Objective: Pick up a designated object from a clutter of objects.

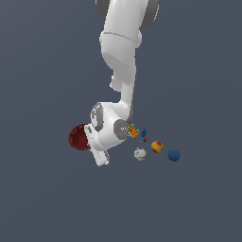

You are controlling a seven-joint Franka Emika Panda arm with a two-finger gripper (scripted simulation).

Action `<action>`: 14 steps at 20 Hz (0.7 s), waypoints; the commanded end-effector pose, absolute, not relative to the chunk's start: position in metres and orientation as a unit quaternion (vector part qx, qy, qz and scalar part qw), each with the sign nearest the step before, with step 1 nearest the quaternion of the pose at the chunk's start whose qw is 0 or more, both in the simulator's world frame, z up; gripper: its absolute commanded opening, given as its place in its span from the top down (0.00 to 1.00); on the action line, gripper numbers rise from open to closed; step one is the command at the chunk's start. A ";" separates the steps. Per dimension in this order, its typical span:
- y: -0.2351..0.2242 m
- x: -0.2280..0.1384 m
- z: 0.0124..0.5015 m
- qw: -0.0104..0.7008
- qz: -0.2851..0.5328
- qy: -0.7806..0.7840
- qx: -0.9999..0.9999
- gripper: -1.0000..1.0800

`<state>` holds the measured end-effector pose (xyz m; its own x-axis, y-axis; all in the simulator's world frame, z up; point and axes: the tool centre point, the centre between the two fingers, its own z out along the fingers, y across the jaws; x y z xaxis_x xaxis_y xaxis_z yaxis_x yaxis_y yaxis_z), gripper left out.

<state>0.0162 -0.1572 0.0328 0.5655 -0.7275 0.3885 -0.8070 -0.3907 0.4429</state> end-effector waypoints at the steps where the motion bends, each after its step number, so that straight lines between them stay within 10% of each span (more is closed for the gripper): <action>1: -0.157 0.016 0.033 0.303 0.066 -0.461 0.831 1.00; 14: -0.134 0.019 0.066 0.303 0.065 -0.461 0.831 1.00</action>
